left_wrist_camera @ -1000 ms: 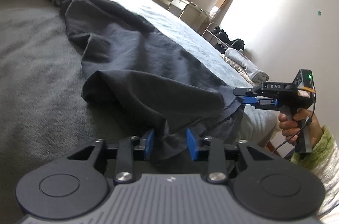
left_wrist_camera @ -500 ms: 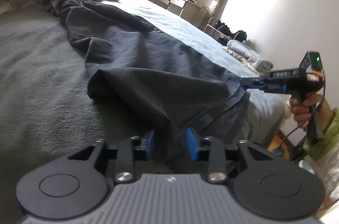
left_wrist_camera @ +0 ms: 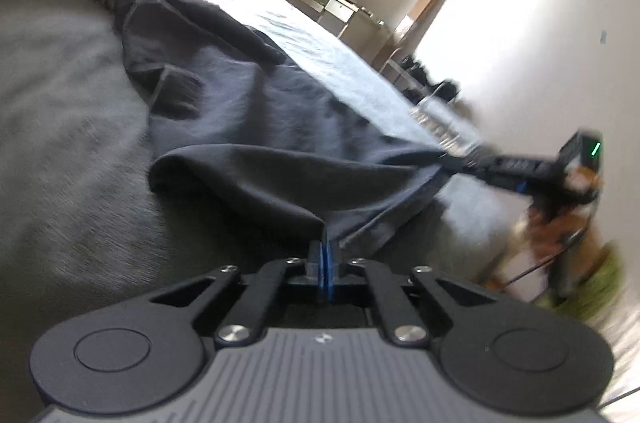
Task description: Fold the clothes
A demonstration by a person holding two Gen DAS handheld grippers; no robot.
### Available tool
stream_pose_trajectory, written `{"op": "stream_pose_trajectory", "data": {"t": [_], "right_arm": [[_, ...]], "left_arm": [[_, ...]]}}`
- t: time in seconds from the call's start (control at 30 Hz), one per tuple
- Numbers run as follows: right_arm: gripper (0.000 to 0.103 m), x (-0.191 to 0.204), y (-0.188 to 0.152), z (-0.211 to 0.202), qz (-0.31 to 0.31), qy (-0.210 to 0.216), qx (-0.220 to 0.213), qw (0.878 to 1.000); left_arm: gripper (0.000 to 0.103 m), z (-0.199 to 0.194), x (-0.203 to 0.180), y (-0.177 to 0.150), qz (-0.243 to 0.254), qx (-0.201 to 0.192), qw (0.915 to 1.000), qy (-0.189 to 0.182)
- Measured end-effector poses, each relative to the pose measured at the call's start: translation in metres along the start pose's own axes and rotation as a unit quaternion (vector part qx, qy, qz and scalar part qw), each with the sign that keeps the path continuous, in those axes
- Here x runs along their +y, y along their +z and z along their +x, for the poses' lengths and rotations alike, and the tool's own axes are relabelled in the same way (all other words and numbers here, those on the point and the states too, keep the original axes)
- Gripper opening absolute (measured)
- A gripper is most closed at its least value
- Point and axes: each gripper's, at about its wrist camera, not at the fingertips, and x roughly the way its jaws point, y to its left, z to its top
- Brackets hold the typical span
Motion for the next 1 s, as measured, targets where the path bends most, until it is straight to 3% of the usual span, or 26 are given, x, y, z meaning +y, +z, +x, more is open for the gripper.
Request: {"op": "stream_pose_trajectory", "data": {"t": [0.17, 0.33, 0.6, 0.87, 1.0], "right_arm": [[0.002, -0.012, 0.011, -0.005, 0.005, -0.016, -0.01, 1.0], [0.002, -0.022, 0.013, -0.01, 0.016, -0.021, -0.009, 1.0], [0.002, -0.036, 0.001, 0.002, 0.035, -0.023, 0.026, 0.999], [0.002, -0.033, -0.001, -0.014, 0.046, 0.001, 0.01, 0.999], [0.002, -0.041, -0.008, -0.004, 0.056, -0.013, 0.028, 0.998]], "left_arm": [[0.002, 0.013, 0.006, -0.002, -0.08, 0.039, 0.9933, -0.073], [0.002, 0.029, 0.011, -0.008, -0.121, 0.07, 0.9844, -0.107], [0.001, 0.043, 0.02, -0.011, -0.113, 0.094, 0.987, -0.065], [0.001, 0.028, 0.022, -0.006, -0.112, 0.087, 0.9861, -0.085], [0.001, 0.039, 0.026, -0.009, -0.1, 0.103, 0.9874, -0.067]]}}
